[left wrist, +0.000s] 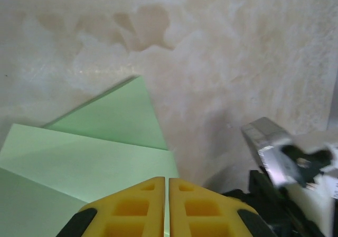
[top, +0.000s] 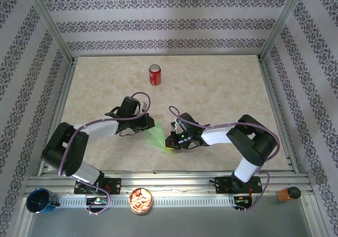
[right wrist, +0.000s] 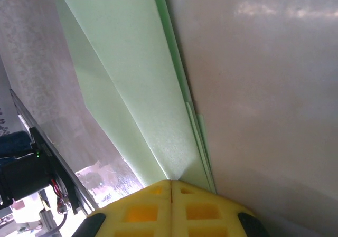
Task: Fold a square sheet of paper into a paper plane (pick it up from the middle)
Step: Fourth fold the wing at the center of the table.
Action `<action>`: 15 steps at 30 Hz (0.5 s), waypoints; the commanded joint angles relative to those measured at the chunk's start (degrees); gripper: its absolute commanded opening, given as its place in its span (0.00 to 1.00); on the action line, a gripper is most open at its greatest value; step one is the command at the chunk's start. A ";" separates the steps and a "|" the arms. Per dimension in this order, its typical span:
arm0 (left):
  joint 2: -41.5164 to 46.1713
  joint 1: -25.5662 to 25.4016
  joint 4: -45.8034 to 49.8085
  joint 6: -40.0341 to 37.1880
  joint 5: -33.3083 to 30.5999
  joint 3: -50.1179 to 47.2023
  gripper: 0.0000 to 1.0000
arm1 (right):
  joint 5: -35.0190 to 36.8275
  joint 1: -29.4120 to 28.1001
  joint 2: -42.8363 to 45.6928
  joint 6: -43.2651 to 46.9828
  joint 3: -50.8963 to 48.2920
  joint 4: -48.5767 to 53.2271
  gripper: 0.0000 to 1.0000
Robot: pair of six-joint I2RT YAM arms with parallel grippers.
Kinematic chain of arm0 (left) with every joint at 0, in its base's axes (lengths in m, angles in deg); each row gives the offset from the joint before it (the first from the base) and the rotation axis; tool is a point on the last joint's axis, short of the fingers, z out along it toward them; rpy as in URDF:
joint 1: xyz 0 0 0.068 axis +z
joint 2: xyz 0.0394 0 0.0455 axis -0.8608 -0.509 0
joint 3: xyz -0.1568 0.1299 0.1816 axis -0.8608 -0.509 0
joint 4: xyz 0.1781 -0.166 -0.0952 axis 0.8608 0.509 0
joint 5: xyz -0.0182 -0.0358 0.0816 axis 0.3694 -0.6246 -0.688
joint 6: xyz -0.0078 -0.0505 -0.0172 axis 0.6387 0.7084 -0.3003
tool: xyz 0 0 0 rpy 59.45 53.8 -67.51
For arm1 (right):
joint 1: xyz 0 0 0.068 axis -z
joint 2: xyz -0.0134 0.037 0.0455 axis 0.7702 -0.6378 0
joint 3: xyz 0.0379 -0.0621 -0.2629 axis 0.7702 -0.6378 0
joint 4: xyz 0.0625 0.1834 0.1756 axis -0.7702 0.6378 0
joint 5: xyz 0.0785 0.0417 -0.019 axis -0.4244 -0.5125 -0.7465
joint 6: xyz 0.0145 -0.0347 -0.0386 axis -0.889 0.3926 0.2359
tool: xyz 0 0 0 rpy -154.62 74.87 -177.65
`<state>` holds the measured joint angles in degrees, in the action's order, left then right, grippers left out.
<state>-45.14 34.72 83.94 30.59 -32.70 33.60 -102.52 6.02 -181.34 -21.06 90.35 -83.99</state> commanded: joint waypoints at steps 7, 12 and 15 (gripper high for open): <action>-5.77 -0.46 -4.36 0.46 0.25 -1.78 0.09 | 2.19 -0.06 8.51 -2.90 -1.30 3.55 0.04; -7.62 -0.45 -3.23 0.17 -0.25 -2.18 0.08 | 5.39 -1.31 14.86 -6.84 -6.15 5.53 0.22; -7.81 -0.44 -3.55 0.92 -0.25 -2.95 0.07 | 6.57 -1.94 17.60 -11.48 -9.15 6.23 0.27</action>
<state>-51.76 34.65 80.88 30.83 -32.19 32.31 -98.45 4.77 -165.41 -27.75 83.60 -80.34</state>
